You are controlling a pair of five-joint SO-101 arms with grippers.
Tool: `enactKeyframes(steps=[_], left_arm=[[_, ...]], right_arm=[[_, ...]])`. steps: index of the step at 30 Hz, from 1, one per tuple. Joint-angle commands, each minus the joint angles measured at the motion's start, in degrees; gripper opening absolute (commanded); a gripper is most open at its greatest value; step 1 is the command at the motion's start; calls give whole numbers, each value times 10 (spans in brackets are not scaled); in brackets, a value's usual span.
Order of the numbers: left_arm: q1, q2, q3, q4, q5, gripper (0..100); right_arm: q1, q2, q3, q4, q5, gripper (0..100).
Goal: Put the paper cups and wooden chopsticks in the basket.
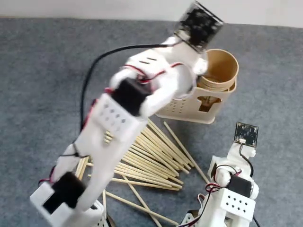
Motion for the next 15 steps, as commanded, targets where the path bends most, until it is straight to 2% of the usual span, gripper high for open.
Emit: enactKeyframes(steps=[1,7,15], left_arm=[[-39,-80,-30,56,1,5],[-59,-138,-29,156,2,5],[-94,-187,-29,236,2,5]], right_arm=[[6,-8,-2,-11,7,46],[6,-8,0,-45,7,46],[6,-8,0,-44,7,46]])
